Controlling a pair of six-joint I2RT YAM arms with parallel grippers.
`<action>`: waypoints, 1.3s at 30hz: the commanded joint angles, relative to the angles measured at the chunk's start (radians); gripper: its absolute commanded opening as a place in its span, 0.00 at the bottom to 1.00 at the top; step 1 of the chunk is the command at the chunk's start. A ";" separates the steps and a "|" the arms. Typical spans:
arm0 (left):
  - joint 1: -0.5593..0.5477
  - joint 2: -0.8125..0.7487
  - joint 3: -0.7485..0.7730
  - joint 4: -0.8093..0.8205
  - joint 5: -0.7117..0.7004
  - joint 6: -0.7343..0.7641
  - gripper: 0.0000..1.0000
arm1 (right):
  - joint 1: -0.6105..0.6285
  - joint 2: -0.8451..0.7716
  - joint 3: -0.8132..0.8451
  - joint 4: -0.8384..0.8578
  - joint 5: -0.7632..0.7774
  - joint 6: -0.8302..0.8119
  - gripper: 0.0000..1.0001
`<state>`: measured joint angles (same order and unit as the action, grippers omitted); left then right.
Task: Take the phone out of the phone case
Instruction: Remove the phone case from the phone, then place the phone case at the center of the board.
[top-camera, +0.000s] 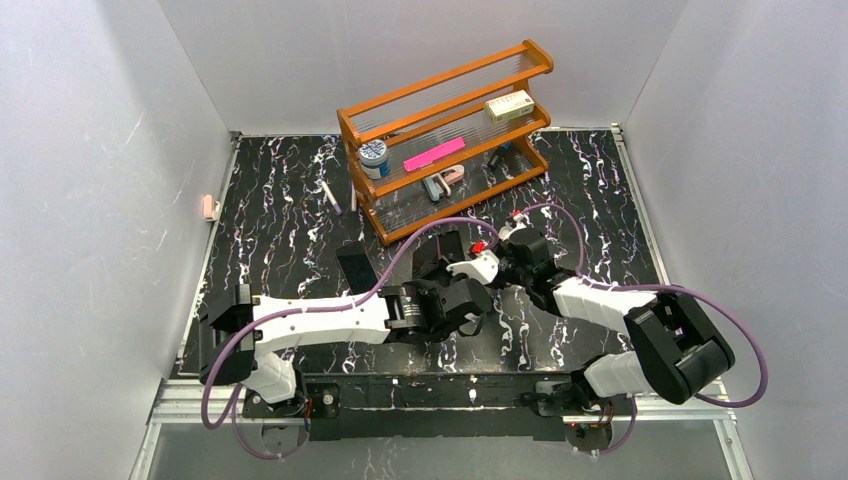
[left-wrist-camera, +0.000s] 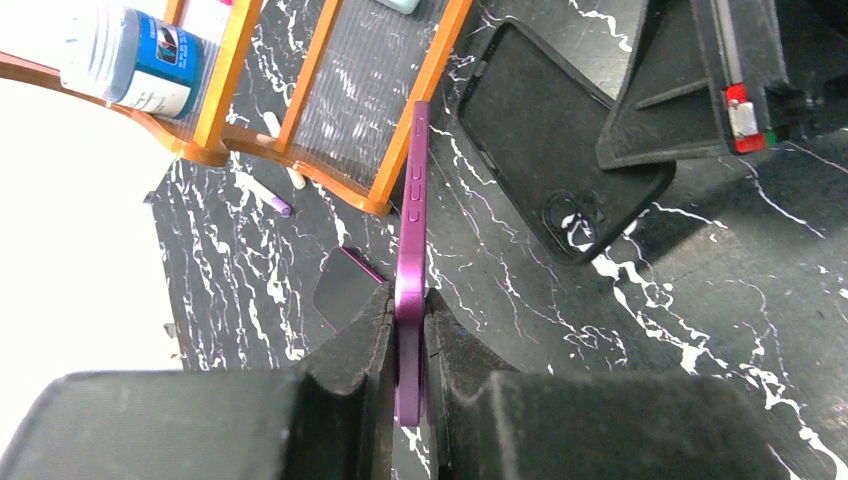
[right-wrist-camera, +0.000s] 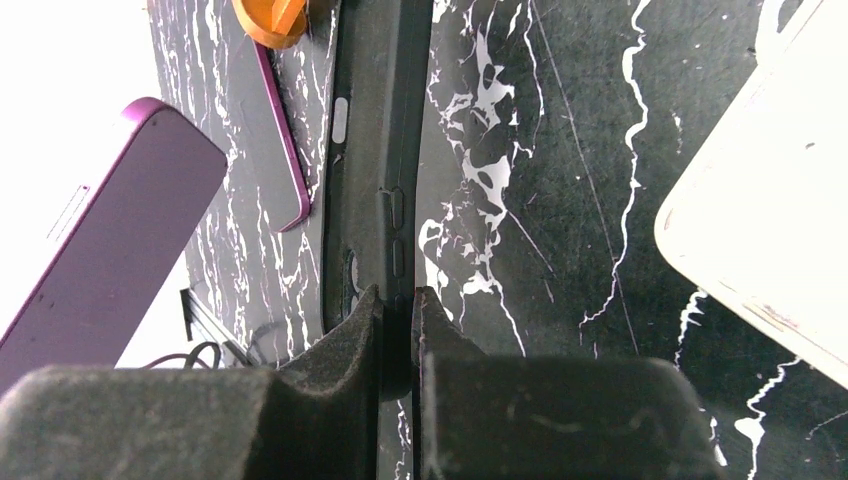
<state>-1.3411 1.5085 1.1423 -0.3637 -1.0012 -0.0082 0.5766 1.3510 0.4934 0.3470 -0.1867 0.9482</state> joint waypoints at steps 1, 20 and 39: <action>0.002 -0.091 -0.003 0.002 -0.045 -0.018 0.00 | -0.003 -0.006 0.009 0.051 0.104 0.015 0.01; 0.057 -0.036 -0.182 0.057 -0.007 -0.063 0.00 | -0.008 0.114 -0.074 0.128 0.327 0.272 0.01; 0.057 0.125 -0.149 0.023 -0.037 -0.104 0.00 | -0.018 -0.046 -0.128 -0.033 0.352 0.159 0.50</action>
<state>-1.2861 1.6081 0.9638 -0.3225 -0.9794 -0.0711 0.5648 1.3281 0.3439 0.3885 0.1757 1.1744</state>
